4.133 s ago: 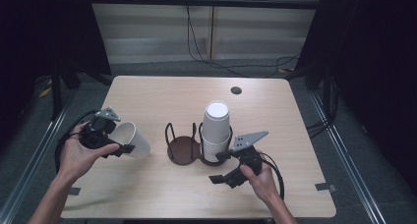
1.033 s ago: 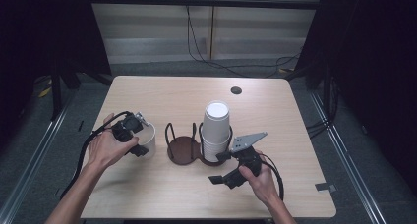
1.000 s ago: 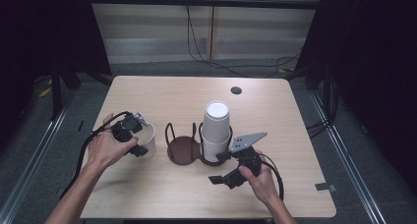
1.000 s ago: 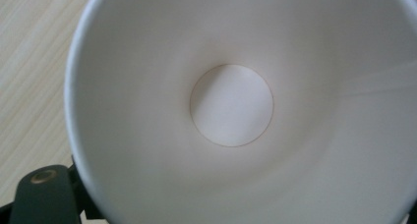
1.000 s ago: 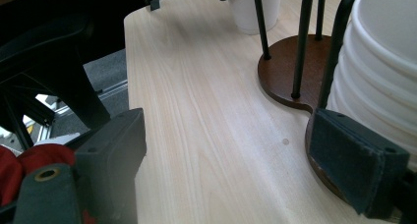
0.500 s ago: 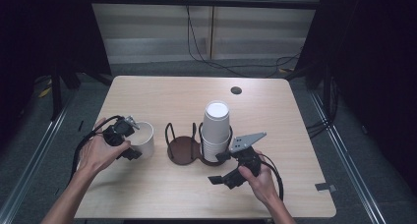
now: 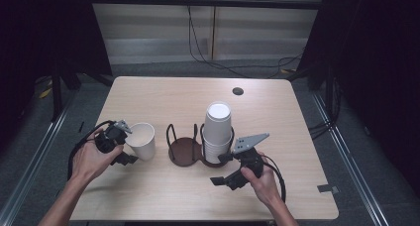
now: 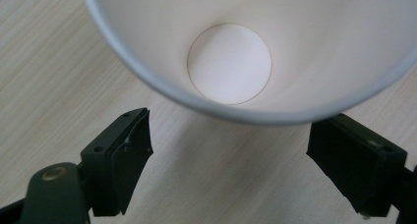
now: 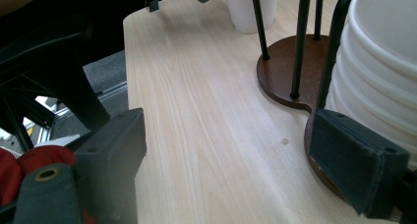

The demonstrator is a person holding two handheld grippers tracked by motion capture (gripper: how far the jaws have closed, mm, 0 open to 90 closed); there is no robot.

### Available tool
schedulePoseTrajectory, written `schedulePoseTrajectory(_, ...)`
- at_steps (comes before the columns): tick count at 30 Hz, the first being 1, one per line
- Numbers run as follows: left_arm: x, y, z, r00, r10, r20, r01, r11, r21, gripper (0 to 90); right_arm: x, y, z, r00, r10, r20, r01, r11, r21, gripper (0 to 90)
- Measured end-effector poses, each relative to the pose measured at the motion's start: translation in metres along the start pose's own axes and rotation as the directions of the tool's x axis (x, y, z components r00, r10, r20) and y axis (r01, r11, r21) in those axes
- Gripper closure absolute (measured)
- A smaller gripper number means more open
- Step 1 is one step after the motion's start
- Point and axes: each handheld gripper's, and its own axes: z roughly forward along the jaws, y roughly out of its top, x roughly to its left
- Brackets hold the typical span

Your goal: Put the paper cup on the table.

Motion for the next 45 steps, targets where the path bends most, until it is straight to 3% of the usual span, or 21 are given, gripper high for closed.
schedulePoseTrajectory(5,0.004,-0.011,-0.007,0.9988,-0.047,0.017,0.047,0.9977,-0.049,20.6,0.0,0.0,-0.001,1.0,0.0,0.003,0.0,1.0,0.001,14.5)
schedulePoseTrajectory(18,-0.012,-0.033,-0.016,0.9985,-0.054,0.011,0.055,0.9874,-0.148,20.9,0.001,0.0,-0.001,1.0,0.002,0.002,-0.002,1.0,-0.007,14.5)
schedulePoseTrajectory(21,-0.017,-0.04,-0.02,0.9963,-0.078,0.035,0.084,0.9743,-0.209,20.6,0.001,-0.001,-0.003,1.0,0.003,0.003,-0.003,0.9999,-0.014,14.5)
schedulePoseTrajectory(24,-0.02,-0.045,-0.022,0.9963,-0.086,-0.007,0.082,0.9691,-0.233,19.8,0.001,-0.001,-0.003,1.0,0.001,0.004,-0.001,0.9999,-0.014,14.5)
schedulePoseTrajectory(25,-0.021,-0.046,-0.022,0.9959,-0.09,0.003,0.088,0.9655,-0.245,19.3,0.001,-0.001,-0.003,1.0,-0.002,0.005,0.002,0.9999,-0.014,14.5)
schedulePoseTrajectory(26,-0.022,-0.047,-0.023,0.9958,-0.092,0.003,0.089,0.9611,-0.261,19.2,0.001,-0.002,-0.002,1.0,0.002,0.0,-0.002,0.9999,-0.013,14.5)
schedulePoseTrajectory(27,-0.024,-0.049,-0.024,0.9947,-0.103,0.011,0.101,0.9514,-0.291,19.2,0.001,-0.002,-0.001,1.0,0.001,0.001,-0.001,0.9999,-0.01,14.5)
schedulePoseTrajectory(30,-0.031,-0.051,-0.025,0.9936,-0.113,0.005,0.108,0.936,-0.335,19.1,0.001,-0.003,-0.001,1.0,0.004,0.001,-0.004,1.0,-0.009,14.5)
schedulePoseTrajectory(32,-0.034,-0.051,-0.026,0.995,-0.097,0.026,0.099,0.9318,-0.349,20.5,0.001,-0.004,-0.001,1.0,0.005,0.004,-0.005,0.9999,-0.011,14.5)
schedulePoseTrajectory(35,-0.042,-0.052,-0.026,0.9944,-0.104,0.019,0.104,0.9194,-0.379,21.4,0.001,-0.004,-0.001,1.0,0.005,0.002,-0.005,0.9999,-0.012,14.5)
schedulePoseTrajectory(38,-0.048,-0.057,-0.03,0.993,-0.117,-0.009,0.102,0.896,-0.432,20.2,0.002,-0.004,-0.003,1.0,0.003,0.004,-0.003,0.9999,-0.016,14.5)
schedulePoseTrajectory(40,-0.051,-0.06,-0.032,0.9909,-0.134,0.012,0.124,0.8777,-0.463,19.9,0.001,-0.005,-0.005,1.0,0.005,0.007,-0.004,0.9998,-0.022,14.5)
schedulePoseTrajectory(41,-0.053,-0.06,-0.032,0.9911,-0.13,0.027,0.128,0.8732,-0.47,19.4,0.001,-0.005,-0.005,1.0,0.005,0.008,-0.005,0.9996,-0.027,14.5)
schedulePoseTrajectory(43,-0.058,-0.059,-0.033,0.9942,-0.102,0.035,0.106,0.8802,-0.463,19.1,0.001,-0.005,-0.005,0.9999,0.009,0.011,-0.009,0.9996,-0.025,14.5)
schedulePoseTrajectory(44,-0.062,-0.058,-0.034,0.9958,-0.09,0.012,0.086,0.8848,-0.458,19.1,0.001,-0.006,-0.005,0.9999,0.01,0.011,-0.009,0.9996,-0.026,14.5)
schedulePoseTrajectory(45,-0.067,-0.058,-0.035,0.9963,-0.086,0.001,0.077,0.8822,-0.465,19.1,0.002,-0.006,-0.005,0.9999,0.01,0.011,-0.009,0.9997,-0.025,14.5)
